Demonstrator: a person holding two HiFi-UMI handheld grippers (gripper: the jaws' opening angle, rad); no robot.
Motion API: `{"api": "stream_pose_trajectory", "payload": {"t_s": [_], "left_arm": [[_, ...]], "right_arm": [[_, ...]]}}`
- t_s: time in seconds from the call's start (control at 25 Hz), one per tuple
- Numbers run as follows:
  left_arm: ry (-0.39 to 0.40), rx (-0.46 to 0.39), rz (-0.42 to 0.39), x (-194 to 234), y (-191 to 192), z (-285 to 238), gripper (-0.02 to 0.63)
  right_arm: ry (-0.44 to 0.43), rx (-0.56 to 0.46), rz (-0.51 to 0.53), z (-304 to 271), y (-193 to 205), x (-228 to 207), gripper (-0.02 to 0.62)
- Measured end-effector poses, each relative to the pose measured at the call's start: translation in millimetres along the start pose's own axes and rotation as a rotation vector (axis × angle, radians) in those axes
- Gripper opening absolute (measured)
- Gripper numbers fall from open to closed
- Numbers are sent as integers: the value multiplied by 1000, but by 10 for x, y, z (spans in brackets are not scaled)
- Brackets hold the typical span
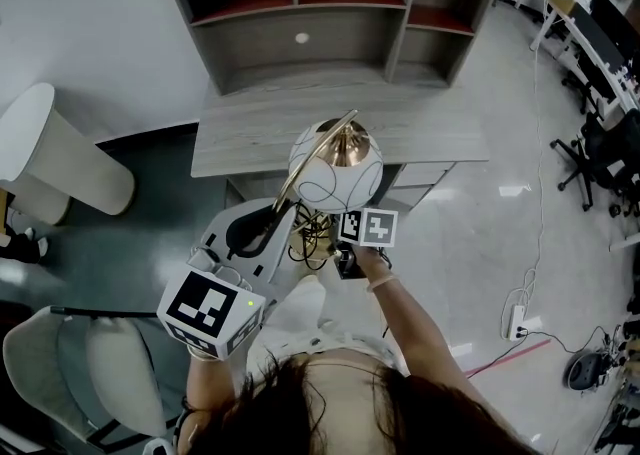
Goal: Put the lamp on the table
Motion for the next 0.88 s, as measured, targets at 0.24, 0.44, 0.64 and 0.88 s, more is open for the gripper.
{"api": "stream_pose_trajectory", "payload": {"t_s": [0.24,0.44,0.64,0.88], "left_arm": [[5,-6,10,337,-36,-145,21],[17,-8,17,753,-65,-309,21],[17,-9,11,752,-101,-297,21],[37,-20,13,937,-125,-351,21]], "right_arm": [[12,26,-13,-262,-220,11,51],[22,36,-22,-589,-468,71,51],[17,-2,1,-541,-558,116,52],[25,-32,22,-636,-754,192,51]]}}
Point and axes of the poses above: the fingertips, and each gripper's own axes: z backward along the fingers, x to its left, y out of its underside, the point moved 7 cm from there along z, backward along the fingers, and after that the axes turned 2 degrees about x, right-handed, at the moved point
